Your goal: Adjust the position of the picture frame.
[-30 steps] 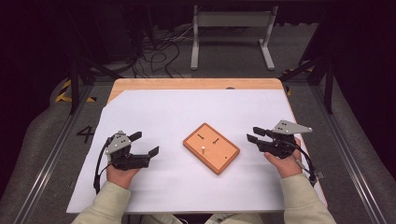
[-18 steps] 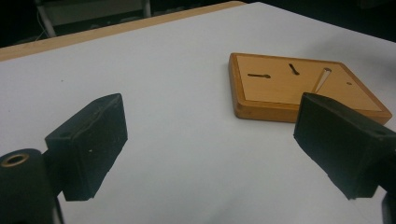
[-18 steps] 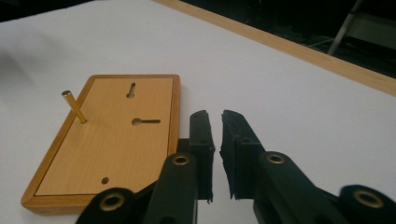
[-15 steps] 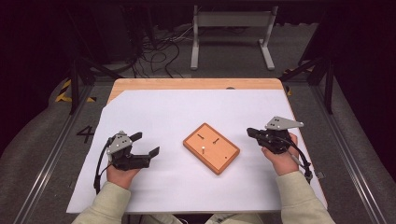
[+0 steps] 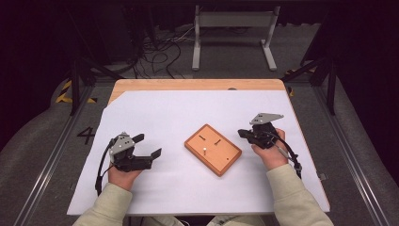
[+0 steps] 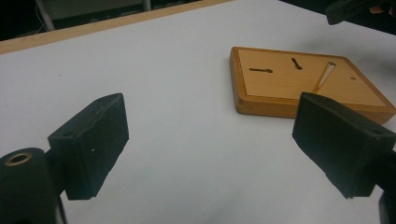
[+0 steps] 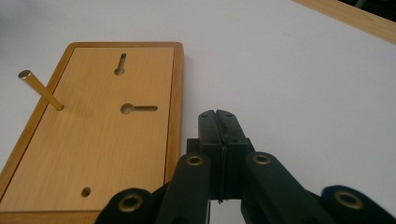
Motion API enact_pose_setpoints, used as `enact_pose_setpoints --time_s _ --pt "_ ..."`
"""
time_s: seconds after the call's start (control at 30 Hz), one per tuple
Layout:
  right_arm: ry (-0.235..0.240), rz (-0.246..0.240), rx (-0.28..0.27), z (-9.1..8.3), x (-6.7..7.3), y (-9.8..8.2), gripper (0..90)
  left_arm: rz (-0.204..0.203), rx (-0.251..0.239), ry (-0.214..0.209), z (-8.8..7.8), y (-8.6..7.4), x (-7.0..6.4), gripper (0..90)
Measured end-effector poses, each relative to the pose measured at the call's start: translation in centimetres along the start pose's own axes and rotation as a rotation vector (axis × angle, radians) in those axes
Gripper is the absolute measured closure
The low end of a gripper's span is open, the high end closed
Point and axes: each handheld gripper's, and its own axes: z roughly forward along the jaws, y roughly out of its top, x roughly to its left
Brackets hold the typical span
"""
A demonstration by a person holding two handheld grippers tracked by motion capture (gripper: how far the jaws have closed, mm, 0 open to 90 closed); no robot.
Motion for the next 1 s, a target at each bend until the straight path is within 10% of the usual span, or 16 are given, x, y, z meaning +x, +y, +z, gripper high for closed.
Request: enact_pose_setpoints --time_s 1.0 --pt "0.062 -0.05 0.178 9.5 0.3 6.4 90.0 -0.002 0.024 0.019 -0.8 -0.6 0.1 11.0"
